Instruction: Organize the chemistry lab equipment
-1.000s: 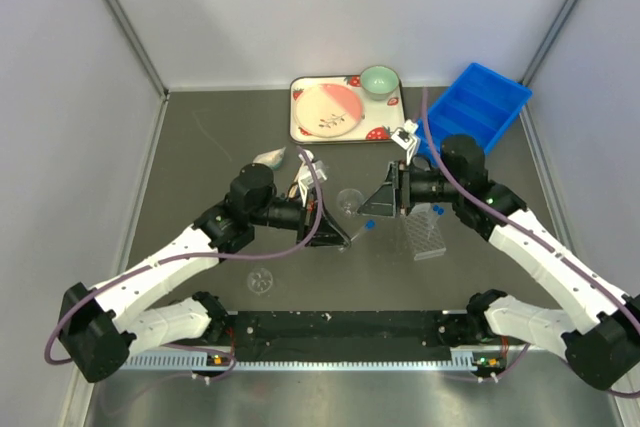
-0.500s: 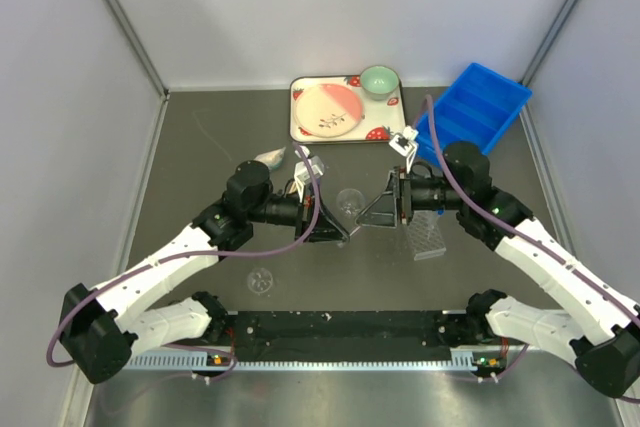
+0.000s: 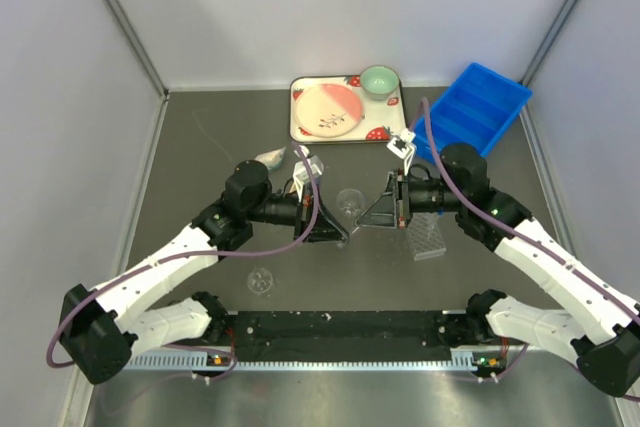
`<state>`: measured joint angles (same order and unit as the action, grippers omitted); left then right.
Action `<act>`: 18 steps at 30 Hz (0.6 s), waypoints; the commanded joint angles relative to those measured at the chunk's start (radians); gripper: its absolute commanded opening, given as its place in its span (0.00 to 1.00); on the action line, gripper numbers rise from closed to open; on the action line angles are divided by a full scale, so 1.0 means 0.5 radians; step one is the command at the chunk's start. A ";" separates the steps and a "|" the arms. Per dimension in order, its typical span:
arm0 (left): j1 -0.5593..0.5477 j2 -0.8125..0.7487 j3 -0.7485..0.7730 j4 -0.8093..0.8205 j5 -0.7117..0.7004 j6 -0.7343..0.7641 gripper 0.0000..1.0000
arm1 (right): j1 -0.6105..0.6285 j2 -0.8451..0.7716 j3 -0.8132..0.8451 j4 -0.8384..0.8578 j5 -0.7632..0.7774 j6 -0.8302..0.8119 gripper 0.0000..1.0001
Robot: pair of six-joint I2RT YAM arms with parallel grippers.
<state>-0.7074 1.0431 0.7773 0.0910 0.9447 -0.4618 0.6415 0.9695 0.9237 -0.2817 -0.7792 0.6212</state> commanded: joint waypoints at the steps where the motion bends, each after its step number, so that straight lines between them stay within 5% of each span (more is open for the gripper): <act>1: 0.010 -0.031 0.007 0.103 -0.015 0.003 0.00 | 0.042 -0.018 0.039 0.036 -0.009 -0.012 0.00; 6: 0.016 -0.015 0.044 0.051 -0.119 0.015 0.00 | 0.046 -0.034 0.042 -0.016 0.055 -0.037 0.00; 10: 0.016 0.003 0.102 -0.041 -0.217 0.080 0.45 | 0.046 -0.074 0.061 -0.166 0.214 -0.098 0.00; 16: 0.016 -0.089 0.188 -0.360 -0.459 0.218 0.81 | 0.045 -0.080 0.153 -0.589 0.875 -0.285 0.00; 18: 0.016 -0.123 0.182 -0.424 -0.506 0.245 0.83 | 0.046 -0.089 0.159 -0.682 1.073 -0.301 0.00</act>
<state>-0.7044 1.0359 0.8249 -0.0429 0.7738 -0.3927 0.6548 0.9504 0.9466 -0.4881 -0.4999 0.5327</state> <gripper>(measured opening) 0.809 0.148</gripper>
